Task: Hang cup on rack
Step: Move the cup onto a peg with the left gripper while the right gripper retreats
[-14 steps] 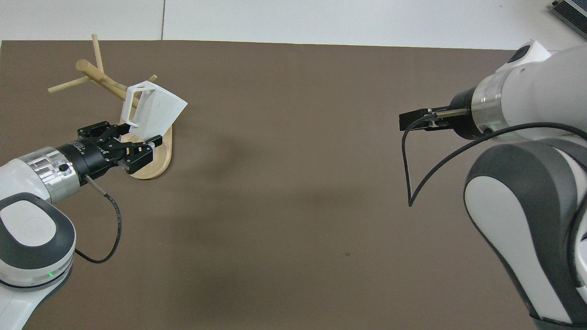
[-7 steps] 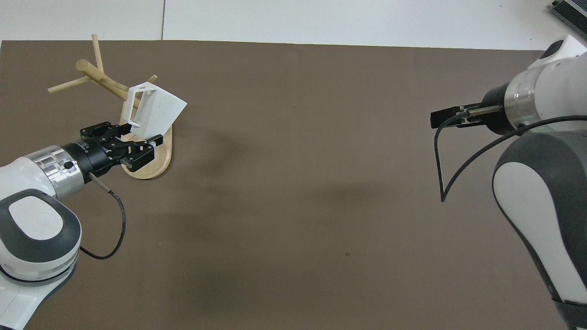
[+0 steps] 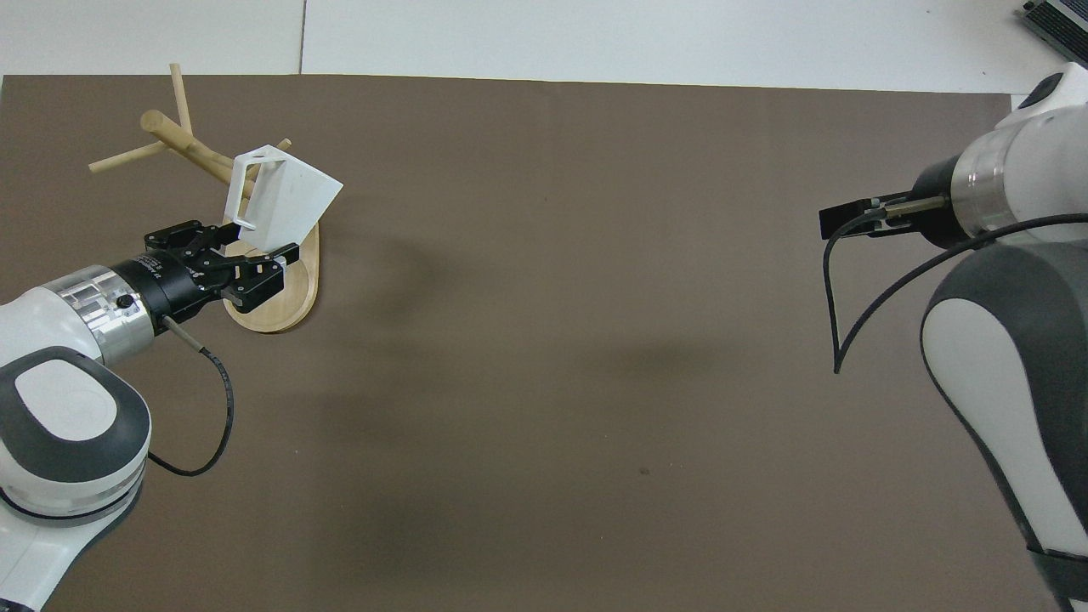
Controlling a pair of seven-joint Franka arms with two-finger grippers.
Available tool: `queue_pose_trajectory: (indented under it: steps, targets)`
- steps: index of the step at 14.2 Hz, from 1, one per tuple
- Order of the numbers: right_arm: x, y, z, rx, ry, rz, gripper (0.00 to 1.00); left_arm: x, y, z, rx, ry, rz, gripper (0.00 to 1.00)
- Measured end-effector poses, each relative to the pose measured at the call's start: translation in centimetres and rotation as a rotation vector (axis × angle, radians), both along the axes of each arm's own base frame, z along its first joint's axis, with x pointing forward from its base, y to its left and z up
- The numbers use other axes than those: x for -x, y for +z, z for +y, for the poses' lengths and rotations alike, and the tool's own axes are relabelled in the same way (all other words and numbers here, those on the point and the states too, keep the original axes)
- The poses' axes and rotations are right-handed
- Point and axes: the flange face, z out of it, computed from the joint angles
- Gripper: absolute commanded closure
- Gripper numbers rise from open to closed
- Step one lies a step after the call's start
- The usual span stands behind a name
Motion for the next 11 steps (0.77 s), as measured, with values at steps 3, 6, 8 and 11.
queue_pose_trajectory:
  steps: [3, 6, 8, 11]
  targets:
    - [0.4, -0.2, -0.1, 0.004, -0.001, 0.032, 0.0, -0.5, -0.2, 0.0, -0.006, 0.01, -0.006, 1.0]
    - [0.6, -0.3, -0.2, 0.002, -0.051, 0.047, 0.0, -0.8, -0.1, 0.1, -0.009, 0.019, -0.012, 1.0]
    - [0.8, -0.4, -0.4, 0.0, -0.128, 0.066, 0.0, -0.9, 0.1, 0.3, -0.012, 0.028, -0.02, 1.0]
    - [1.1, -0.3, -1.3, 0.002, -0.183, 0.086, 0.0, -1.1, 0.0, 0.5, -0.014, 0.039, -0.022, 1.0]
